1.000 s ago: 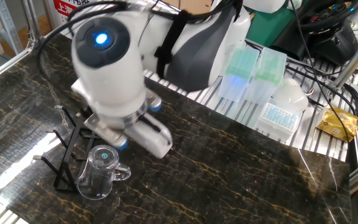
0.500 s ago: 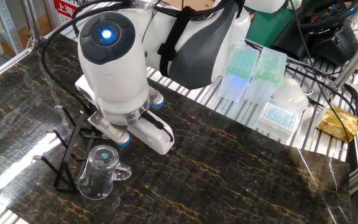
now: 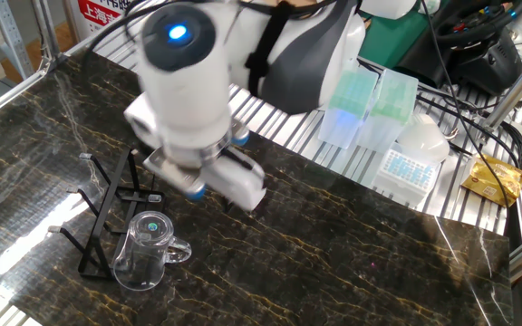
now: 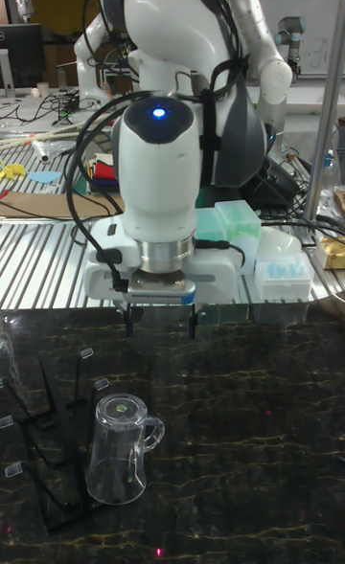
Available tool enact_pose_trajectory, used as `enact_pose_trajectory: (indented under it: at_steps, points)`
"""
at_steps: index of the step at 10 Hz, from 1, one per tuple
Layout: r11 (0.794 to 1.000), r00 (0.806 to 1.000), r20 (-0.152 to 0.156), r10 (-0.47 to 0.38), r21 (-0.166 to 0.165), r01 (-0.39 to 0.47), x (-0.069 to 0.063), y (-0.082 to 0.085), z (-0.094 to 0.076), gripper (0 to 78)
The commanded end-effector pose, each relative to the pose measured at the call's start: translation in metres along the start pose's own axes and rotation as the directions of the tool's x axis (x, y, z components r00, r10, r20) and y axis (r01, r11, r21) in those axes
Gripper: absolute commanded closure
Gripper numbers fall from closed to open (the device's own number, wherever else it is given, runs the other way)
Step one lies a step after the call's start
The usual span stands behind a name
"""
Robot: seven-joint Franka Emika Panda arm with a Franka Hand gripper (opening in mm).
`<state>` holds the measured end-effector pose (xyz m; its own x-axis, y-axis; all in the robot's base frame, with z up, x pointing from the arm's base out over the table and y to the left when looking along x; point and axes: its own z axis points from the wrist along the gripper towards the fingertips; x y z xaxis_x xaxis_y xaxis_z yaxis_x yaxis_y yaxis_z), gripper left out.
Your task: Put the cup on the cup rack
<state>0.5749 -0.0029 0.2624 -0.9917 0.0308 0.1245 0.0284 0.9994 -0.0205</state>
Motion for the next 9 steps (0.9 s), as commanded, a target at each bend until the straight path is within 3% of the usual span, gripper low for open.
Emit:
enact_pose_trajectory:
  at_steps: [1,5,6,9]
  points:
    - [1.000,0.999,0.027,-0.029,-0.010,0.029,0.005,-0.003,0.010,0.1]
    - [1.000,1.000,0.006,-0.011,-0.001,0.011,0.013,0.007,0.003,0.1]
    - [1.000,1.000,-0.001,-0.005,0.015,0.005,0.019,0.013,-0.001,0.1]
    - [1.000,1.000,0.001,-0.010,0.017,0.010,0.024,0.017,-0.009,0.1]
